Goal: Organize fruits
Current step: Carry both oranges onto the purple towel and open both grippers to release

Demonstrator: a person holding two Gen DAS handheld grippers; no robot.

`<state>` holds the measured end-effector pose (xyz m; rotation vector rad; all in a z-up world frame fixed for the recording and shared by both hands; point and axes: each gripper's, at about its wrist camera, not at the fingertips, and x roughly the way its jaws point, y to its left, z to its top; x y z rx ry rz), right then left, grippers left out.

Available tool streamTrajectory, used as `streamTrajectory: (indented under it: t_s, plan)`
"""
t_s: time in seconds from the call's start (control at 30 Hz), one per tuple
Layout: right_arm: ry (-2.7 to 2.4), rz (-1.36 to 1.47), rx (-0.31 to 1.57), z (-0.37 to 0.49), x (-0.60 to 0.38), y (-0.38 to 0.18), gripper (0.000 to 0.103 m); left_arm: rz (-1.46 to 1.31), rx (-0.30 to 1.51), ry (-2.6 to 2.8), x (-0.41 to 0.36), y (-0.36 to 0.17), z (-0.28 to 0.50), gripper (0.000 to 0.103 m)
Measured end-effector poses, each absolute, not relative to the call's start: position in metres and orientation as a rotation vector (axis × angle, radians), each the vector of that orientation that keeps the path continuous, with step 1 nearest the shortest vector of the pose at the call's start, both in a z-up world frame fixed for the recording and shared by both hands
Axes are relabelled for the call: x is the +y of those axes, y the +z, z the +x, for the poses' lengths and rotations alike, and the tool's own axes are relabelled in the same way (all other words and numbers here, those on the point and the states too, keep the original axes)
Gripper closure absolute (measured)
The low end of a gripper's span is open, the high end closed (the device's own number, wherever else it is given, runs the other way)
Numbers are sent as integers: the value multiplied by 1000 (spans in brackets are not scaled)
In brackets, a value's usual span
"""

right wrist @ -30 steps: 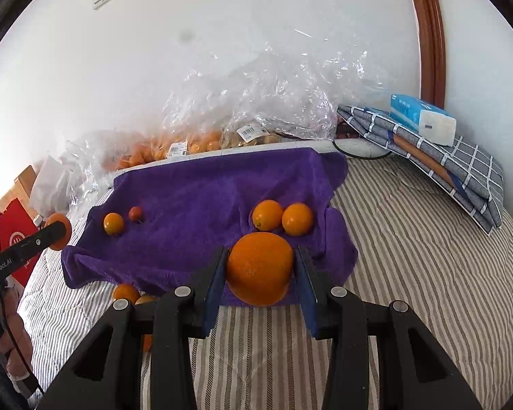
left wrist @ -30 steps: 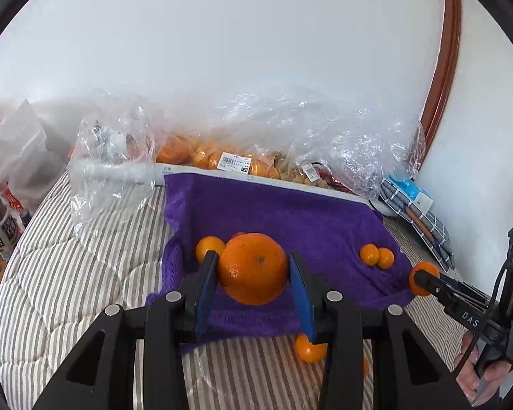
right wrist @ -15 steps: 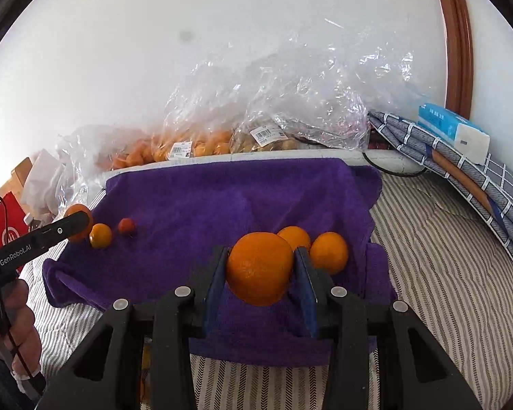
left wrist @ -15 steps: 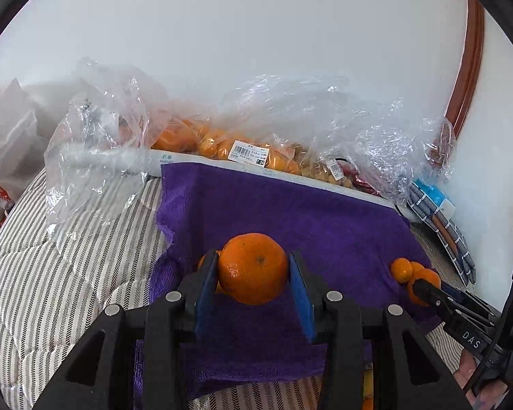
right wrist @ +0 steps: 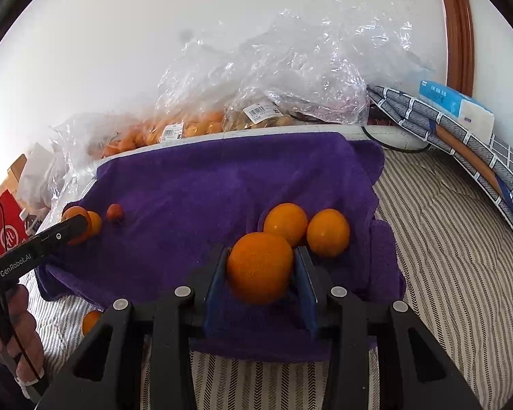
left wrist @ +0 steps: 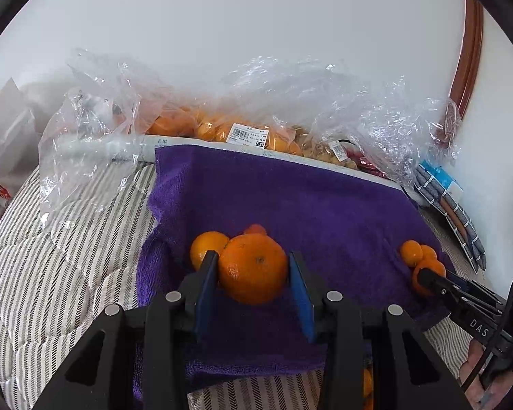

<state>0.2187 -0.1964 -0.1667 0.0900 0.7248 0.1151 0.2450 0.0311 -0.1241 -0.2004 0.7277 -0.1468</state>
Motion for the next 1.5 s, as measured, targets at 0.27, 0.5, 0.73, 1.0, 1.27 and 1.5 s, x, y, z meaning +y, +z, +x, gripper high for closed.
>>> streamTrajectory:
  t_s: [0.27,0.5,0.73,1.0,1.27,1.5]
  plan:
    - [99,120,739,220,-202,-170,63,-203,730,-138,32,-126,246,64]
    - [94,120,724,217,-202,-168,63,-199,732,-138,31,-126,245,64]
    - [84,132,696,211,-204,-162,49,-203,700,-159,29,-121,241,64]
    - [52,79,652,204,-197,-156,47,-186,670,-161,24,-117,234,59]
    - [8,44,593,190,-196,-139,47,-220,644,-117,37,-114,228,59]
    - [51,107,648,162,-196,-130,47,-236,622,-83,49,-110,217,59]
